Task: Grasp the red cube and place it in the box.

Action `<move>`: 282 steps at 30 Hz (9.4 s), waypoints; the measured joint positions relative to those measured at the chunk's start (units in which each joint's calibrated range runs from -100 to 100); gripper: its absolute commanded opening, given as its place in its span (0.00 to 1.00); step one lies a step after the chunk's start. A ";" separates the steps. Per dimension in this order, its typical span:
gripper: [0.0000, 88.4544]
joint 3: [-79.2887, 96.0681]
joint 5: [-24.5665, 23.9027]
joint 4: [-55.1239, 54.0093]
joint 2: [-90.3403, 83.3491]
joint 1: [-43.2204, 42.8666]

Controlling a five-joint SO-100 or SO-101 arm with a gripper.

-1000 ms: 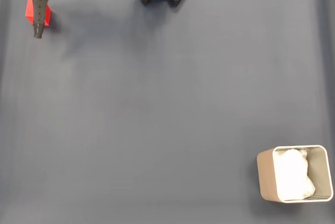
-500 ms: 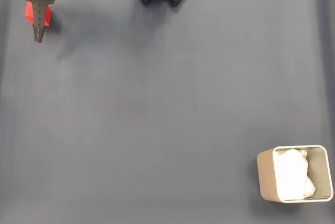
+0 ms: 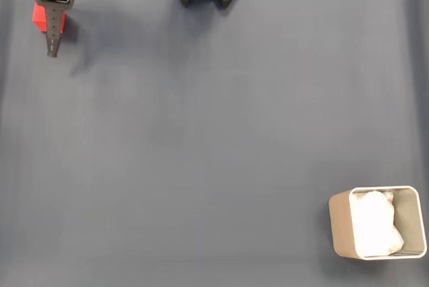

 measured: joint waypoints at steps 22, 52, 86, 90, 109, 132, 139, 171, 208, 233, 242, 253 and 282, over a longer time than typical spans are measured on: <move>0.58 5.15 -0.24 -2.39 -1.82 -1.41; 0.58 5.42 -1.22 -6.60 -2.87 -2.82; 0.36 8.23 -0.63 -10.10 -2.87 -4.01; 0.31 8.23 0.15 -10.42 -2.87 -4.01; 0.09 8.23 2.93 -10.42 -2.87 -4.01; 0.04 6.96 3.37 -6.36 -4.78 -7.12; 0.03 -3.35 2.93 1.99 -7.64 -12.24; 0.01 -30.38 3.71 19.33 -13.98 -60.91; 0.00 -48.19 5.57 11.30 5.91 -90.80; 0.00 -72.97 5.76 11.06 29.01 -93.10; 0.00 -75.59 5.76 10.90 33.26 -93.55; 0.00 -75.59 5.76 9.07 36.47 -93.47; 0.00 -75.59 5.76 6.92 38.73 -90.65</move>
